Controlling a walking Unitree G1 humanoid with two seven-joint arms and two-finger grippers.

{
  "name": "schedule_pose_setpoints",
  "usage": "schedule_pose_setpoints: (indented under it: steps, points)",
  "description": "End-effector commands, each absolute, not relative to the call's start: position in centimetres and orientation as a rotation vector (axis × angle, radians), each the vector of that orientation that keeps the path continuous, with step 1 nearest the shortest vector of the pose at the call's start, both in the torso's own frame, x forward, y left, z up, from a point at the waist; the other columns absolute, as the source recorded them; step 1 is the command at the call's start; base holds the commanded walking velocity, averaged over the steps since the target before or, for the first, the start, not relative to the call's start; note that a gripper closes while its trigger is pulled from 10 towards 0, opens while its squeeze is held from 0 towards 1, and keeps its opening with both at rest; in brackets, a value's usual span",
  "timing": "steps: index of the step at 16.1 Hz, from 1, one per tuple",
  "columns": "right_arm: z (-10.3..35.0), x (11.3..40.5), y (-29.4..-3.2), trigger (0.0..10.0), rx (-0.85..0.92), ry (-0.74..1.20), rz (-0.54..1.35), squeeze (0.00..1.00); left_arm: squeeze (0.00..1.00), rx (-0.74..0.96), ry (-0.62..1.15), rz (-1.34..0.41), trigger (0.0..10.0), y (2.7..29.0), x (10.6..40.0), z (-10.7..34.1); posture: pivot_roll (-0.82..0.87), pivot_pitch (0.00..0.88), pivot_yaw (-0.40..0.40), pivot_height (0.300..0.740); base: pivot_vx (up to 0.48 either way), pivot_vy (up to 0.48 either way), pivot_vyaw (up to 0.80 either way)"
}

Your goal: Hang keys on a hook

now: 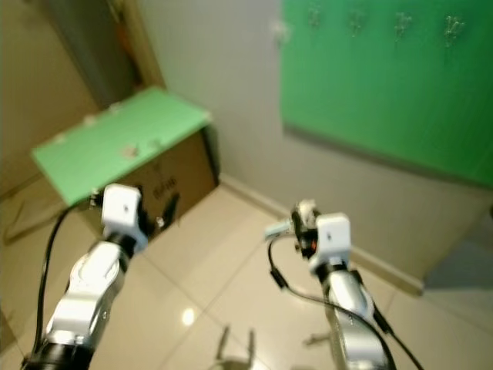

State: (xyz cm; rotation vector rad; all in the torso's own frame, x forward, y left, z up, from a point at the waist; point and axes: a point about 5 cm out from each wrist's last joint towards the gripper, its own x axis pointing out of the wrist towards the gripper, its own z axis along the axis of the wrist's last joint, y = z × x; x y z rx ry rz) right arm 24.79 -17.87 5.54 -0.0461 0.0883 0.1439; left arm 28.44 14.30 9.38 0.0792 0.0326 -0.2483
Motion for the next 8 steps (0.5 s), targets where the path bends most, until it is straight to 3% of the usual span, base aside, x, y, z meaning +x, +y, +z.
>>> schedule_pose_setpoints:
  steps: [1,5,8]
  points:
    - [5.6,25.0,-17.6,0.0,-0.038,0.086,0.149,0.0,0.0,0.086,0.067,-0.242,10.0,14.9,28.2,8.7,-0.27,0.0,0.16,0.74,0.0,0.0,-0.77]
    - [7.1,26.1,-17.4,0.0,-0.038,0.057,0.21,0.0,0.0,0.187,0.206,-0.426,10.0,14.7,28.9,7.3,-0.27,0.0,0.163,0.74,0.0,0.0,-0.78]
    - [9.2,27.6,-17.6,0.0,-0.049,0.016,0.303,0.0,0.0,0.316,0.29,-0.599,10.0,16.2,29.6,7.4,-0.28,0.0,0.165,0.74,0.0,0.0,-0.32]
